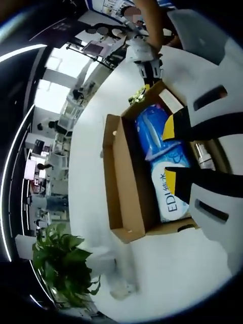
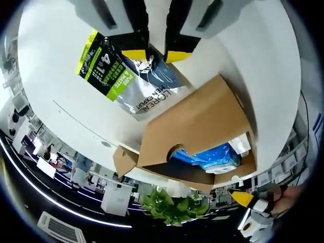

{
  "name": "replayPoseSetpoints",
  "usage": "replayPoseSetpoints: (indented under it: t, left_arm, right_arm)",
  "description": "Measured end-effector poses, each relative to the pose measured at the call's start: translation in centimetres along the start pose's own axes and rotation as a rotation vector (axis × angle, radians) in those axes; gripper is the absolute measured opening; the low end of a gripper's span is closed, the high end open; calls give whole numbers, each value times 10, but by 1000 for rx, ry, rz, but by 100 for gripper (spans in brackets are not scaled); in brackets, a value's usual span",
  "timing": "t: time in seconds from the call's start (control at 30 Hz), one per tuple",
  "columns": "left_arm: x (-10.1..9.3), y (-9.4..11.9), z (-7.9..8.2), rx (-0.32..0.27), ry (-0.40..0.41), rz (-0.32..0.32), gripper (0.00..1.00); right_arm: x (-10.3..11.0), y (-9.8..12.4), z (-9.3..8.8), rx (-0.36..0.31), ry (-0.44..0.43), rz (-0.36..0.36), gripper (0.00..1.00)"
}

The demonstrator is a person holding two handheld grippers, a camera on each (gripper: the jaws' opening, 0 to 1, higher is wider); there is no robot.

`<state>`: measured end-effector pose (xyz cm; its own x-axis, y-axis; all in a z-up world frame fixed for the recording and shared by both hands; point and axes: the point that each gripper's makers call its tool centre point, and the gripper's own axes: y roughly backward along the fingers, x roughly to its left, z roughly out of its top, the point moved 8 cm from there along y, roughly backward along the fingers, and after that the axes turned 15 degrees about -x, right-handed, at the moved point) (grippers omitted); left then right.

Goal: Operate the shoe box by opening the lid, removing the specified soft item, and placing it in the target area until the item is outside and the box remains undamaged.

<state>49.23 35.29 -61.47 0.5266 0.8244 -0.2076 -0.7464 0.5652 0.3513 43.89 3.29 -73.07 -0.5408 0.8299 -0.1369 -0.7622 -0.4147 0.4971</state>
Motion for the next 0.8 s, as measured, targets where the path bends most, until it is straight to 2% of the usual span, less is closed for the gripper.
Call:
replayPoseSetpoints:
  t: [0.33, 0.37, 0.47, 0.7, 0.8]
  left_arm:
    - [14, 3, -1, 10, -28, 10, 24]
    - [15, 3, -1, 13, -32, 9, 25]
    - [17, 4, 1, 19, -60, 4, 29]
    - [25, 7, 4, 33, -109, -20, 36]
    - [28, 8, 5, 47, -131, -26, 36]
  right_arm:
    - [0, 14, 18, -45, -2, 36, 26]
    - [1, 16, 21, -42, 9, 65, 31]
    - [1, 22, 27, -43, 32, 86, 41]
    - [-6, 34, 57, -73, 67, 136, 47]
    - [-7, 36, 74, -113, 88, 147, 50]
